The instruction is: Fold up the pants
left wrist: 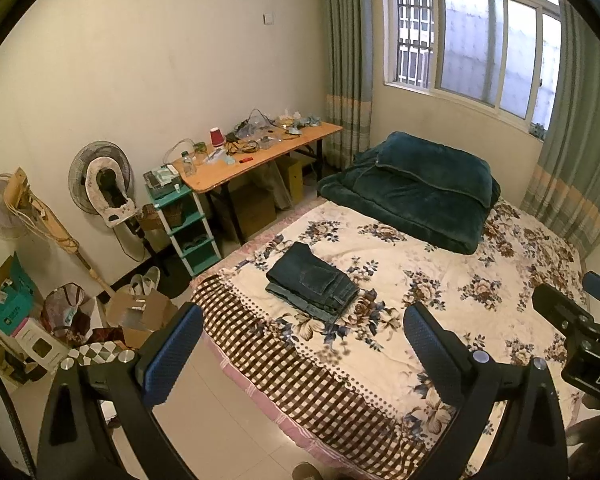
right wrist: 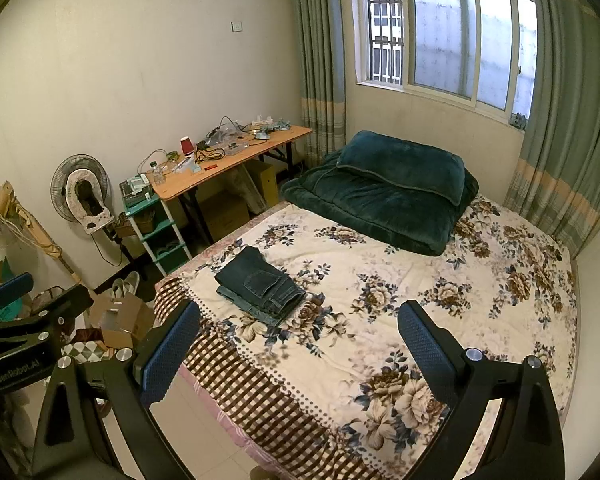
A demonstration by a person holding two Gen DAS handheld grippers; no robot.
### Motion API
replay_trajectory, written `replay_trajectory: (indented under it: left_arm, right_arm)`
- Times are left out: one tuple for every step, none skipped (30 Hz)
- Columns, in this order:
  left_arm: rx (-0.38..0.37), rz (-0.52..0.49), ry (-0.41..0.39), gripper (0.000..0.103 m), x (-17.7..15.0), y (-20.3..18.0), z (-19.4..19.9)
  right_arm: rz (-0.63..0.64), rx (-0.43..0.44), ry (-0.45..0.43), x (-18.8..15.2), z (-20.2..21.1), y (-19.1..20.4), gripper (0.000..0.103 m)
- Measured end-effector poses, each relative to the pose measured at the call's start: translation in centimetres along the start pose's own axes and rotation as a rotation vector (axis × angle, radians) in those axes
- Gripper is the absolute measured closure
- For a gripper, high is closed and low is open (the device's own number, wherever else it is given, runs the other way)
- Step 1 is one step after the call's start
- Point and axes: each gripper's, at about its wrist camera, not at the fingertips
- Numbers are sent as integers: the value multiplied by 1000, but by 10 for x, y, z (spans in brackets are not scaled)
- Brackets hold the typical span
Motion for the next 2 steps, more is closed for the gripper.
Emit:
replay_trajectory:
  left_arm:
    - [-1, -2, -1, 0, -1, -1, 0]
    - [-3, -2, -1, 0, -2, -2, 0]
  right_arm:
    - [-1, 1, 1, 0, 0, -1, 2]
    - [0, 2, 1, -1, -1, 0, 2]
Point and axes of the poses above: each gripper's, at about its wrist camera, not at the fingertips, and z roughly against the way its jaws point, y to its left, x to its top, and after that the axes turned 3 degrees about -z, right-handed
